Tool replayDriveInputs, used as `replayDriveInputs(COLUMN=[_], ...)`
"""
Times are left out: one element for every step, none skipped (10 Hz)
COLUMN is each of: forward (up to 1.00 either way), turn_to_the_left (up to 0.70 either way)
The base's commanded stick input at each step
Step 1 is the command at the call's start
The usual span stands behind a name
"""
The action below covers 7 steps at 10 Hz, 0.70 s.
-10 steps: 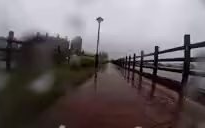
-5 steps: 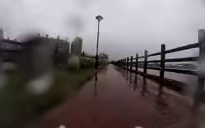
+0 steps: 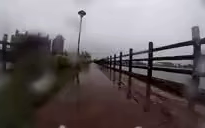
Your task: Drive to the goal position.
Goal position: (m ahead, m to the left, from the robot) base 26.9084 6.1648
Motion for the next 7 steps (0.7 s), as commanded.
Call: replayDriveInputs(forward=[1.0,1.0,1.0,1.0,1.0,1.0,1.0], turn_to_the_left=[0.0,0.0,0.0,0.0,0.0,0.0,0.0])
